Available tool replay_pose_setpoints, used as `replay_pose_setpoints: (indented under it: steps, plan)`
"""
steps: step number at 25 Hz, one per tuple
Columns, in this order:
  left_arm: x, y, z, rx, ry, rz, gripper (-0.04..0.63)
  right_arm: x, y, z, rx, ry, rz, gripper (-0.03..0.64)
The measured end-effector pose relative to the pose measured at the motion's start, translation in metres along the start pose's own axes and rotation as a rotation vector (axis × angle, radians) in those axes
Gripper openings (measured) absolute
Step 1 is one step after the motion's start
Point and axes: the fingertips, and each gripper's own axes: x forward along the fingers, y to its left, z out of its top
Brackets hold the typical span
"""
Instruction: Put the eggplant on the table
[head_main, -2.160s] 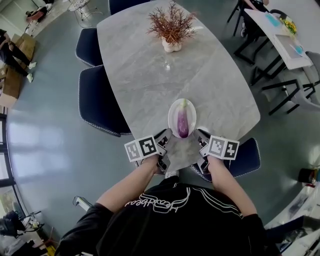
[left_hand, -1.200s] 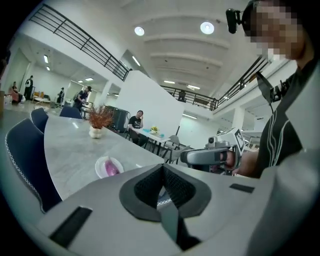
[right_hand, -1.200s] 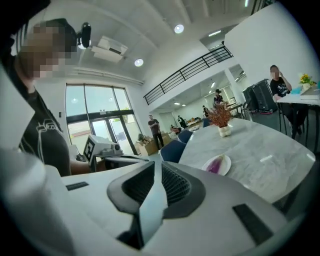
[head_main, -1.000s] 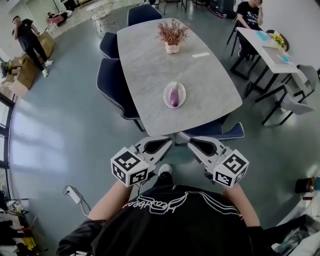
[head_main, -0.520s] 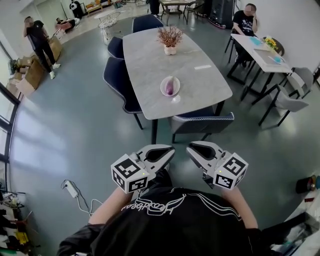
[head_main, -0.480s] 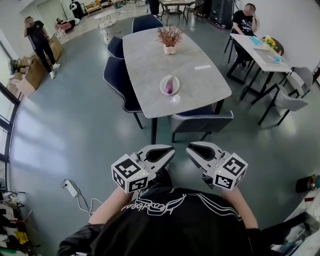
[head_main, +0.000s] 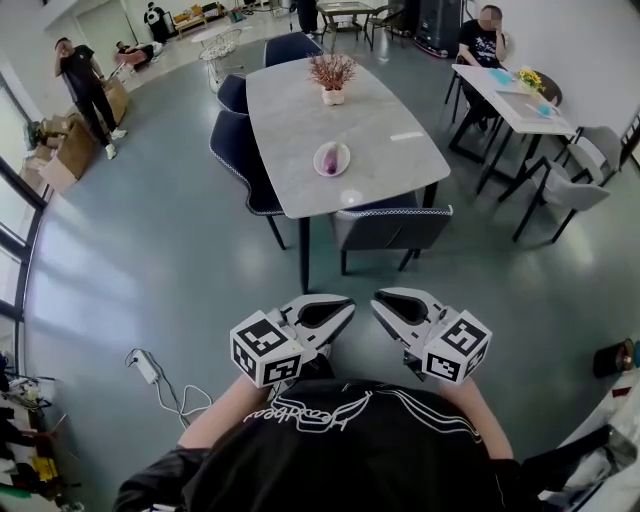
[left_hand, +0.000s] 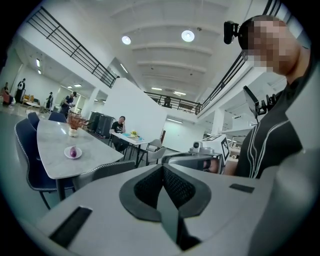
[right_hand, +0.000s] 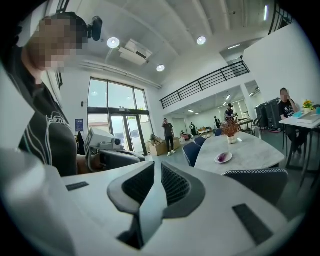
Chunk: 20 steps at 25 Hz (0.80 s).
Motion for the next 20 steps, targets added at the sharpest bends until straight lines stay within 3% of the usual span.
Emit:
replay_pose_setpoints:
  steps: [6, 11, 17, 20]
  plan:
    - [-0.006, -0.021, -0.009, -0.003, 0.013, 0.035, 0.008, -0.018, 0.020, -0.011, -0.026, 0.033, 0.010, 0.049]
    - [-0.008, -0.037, -0.005, -0.052, -0.036, 0.029, 0.009, -0.035, 0.031, -0.006, -0.031, 0.031, 0.035, 0.049]
    - [-0.007, -0.057, -0.001, -0.003, -0.029, 0.013, 0.008, -0.046, 0.039, -0.001, -0.035, 0.007, 0.027, 0.048]
    - [-0.008, -0.060, -0.007, -0.010, -0.018, 0.001, 0.009, -0.046, 0.039, -0.007, -0.024, 0.011, 0.007, 0.008]
